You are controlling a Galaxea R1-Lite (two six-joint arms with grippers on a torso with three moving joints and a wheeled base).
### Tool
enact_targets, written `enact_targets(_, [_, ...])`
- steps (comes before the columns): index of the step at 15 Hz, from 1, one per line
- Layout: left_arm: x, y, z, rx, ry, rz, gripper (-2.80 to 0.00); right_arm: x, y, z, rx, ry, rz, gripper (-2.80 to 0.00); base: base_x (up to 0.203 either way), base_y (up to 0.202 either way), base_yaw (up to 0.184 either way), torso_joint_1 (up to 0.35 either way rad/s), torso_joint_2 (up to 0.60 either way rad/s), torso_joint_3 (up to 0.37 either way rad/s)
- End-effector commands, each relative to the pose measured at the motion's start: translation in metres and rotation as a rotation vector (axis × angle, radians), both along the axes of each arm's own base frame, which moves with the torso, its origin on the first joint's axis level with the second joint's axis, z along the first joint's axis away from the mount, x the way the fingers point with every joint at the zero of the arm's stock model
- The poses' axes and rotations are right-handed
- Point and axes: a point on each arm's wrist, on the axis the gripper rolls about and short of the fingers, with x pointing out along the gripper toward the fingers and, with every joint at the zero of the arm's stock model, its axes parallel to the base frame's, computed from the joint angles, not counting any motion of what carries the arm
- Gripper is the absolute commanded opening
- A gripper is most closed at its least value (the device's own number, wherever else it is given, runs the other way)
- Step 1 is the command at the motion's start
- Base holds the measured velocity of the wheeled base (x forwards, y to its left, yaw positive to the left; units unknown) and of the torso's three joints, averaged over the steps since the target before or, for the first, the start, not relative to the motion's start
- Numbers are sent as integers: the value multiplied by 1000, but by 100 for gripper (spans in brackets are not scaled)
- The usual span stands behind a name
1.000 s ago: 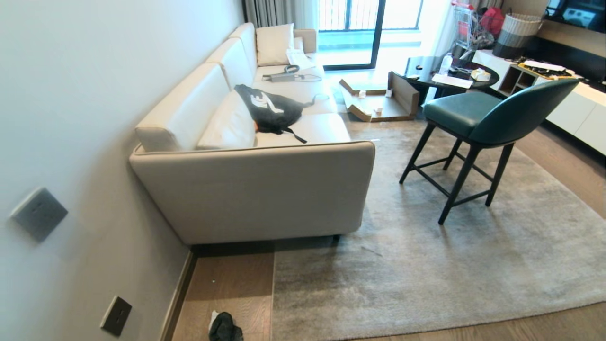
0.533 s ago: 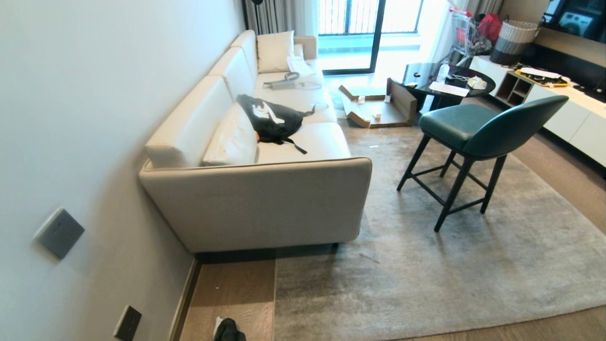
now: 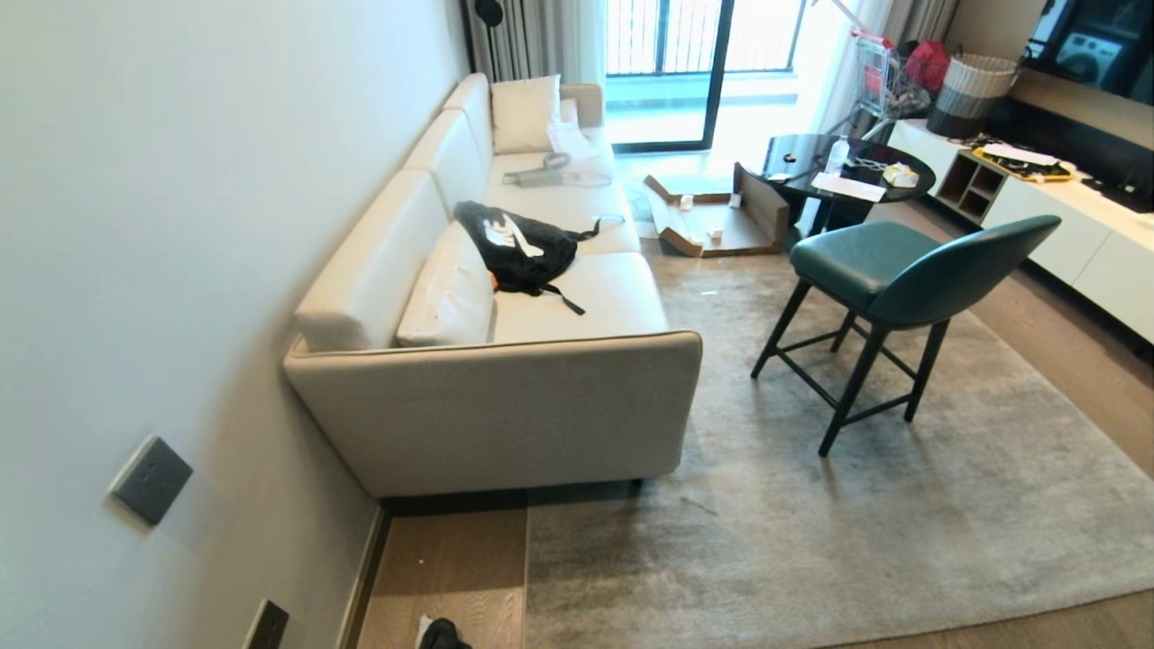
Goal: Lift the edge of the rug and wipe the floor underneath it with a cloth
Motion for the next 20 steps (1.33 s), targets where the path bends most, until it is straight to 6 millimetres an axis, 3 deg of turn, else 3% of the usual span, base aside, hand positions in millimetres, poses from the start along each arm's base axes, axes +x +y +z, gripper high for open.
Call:
enact_targets(1, [0, 0, 0, -1, 0, 2, -280, 0, 0, 0, 0, 1, 0, -280, 0, 0, 0, 180, -453, -283])
enact_targets(20, [0, 0, 0, -1, 0, 2, -280, 0, 0, 0, 0, 2, 0, -280, 0, 0, 0, 132, -303, -174])
